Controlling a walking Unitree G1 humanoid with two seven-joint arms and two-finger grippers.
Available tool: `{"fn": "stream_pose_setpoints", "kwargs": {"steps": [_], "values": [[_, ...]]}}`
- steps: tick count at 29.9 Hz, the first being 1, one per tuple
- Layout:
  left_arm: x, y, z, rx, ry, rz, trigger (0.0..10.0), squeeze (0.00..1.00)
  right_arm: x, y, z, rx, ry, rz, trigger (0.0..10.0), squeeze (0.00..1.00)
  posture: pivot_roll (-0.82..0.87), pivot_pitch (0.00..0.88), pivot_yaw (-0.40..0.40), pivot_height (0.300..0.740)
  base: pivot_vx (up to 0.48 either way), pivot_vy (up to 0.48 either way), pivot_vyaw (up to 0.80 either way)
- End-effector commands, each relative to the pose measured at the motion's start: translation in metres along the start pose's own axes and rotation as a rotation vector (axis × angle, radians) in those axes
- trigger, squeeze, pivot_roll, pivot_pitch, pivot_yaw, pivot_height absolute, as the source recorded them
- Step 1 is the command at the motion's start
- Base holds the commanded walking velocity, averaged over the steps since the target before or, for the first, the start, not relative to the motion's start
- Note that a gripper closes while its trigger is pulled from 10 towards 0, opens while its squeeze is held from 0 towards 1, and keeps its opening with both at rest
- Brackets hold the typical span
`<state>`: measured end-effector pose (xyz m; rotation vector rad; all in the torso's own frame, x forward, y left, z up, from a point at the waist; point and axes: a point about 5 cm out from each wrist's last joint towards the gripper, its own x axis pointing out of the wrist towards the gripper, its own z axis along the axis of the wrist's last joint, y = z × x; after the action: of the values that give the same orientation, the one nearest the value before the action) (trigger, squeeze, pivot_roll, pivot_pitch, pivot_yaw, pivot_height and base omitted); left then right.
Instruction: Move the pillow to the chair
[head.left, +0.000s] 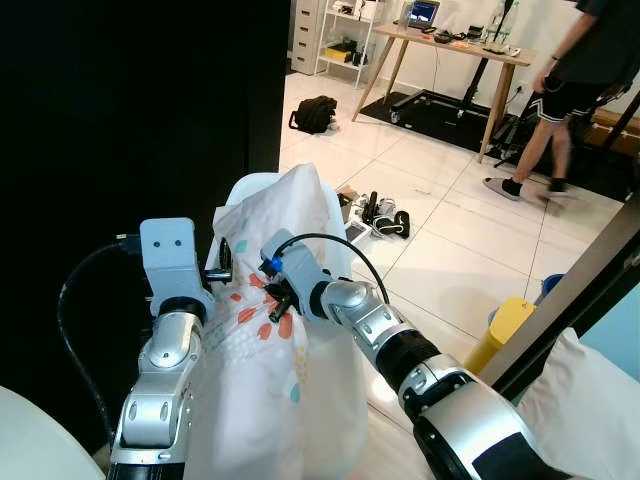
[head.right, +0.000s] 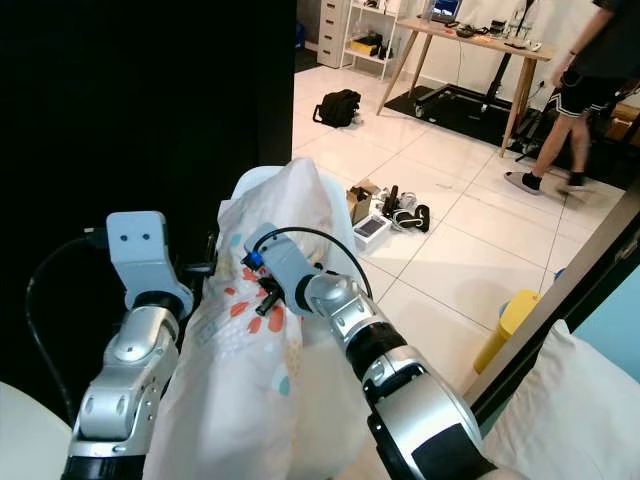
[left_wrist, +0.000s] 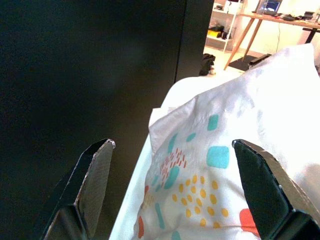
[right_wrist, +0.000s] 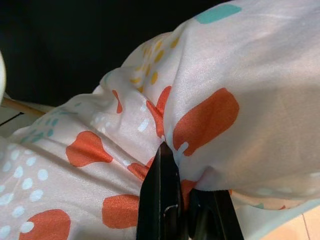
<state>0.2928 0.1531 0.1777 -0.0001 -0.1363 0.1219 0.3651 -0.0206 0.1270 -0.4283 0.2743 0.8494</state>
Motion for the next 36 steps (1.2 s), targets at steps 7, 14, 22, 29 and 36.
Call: {"fn": "stream_pose_setpoints", "kwargs": {"steps": [7,14,22,29,36], "values": [[-0.001,-0.003,0.004,-0.062,0.018,-0.031,10.0,0.0,0.001,-0.007,0.013,-0.047,-0.02,-0.044,10.0,0.0,0.04,0.0,-0.083,0.648,0.0,0.0,0.0],[-0.006,0.015,-0.011,-0.209,0.142,-0.021,10.0,0.0,-0.003,-0.017,0.007,-0.025,0.006,-0.108,10.0,0.0,0.04,0.0,-0.077,0.628,0.0,0.0,0.0],[-0.013,0.068,-0.025,-0.157,0.216,0.087,10.0,0.0,-0.008,-0.029,0.006,-0.017,0.012,-0.146,10.0,0.0,0.05,0.0,-0.078,0.603,0.0,0.0,0.0],[-0.02,0.089,-0.026,-0.175,0.241,0.059,10.0,0.0,-0.008,-0.03,0.01,-0.02,-0.012,-0.135,10.0,0.0,0.05,0.0,-0.085,0.578,0.0,0.0,0.0],[-0.02,0.081,-0.023,-0.173,0.241,-0.041,10.0,0.0,-0.007,-0.027,0.011,-0.032,-0.015,-0.112,10.0,0.0,0.04,0.0,-0.087,0.553,0.0,0.0,0.0]]}}
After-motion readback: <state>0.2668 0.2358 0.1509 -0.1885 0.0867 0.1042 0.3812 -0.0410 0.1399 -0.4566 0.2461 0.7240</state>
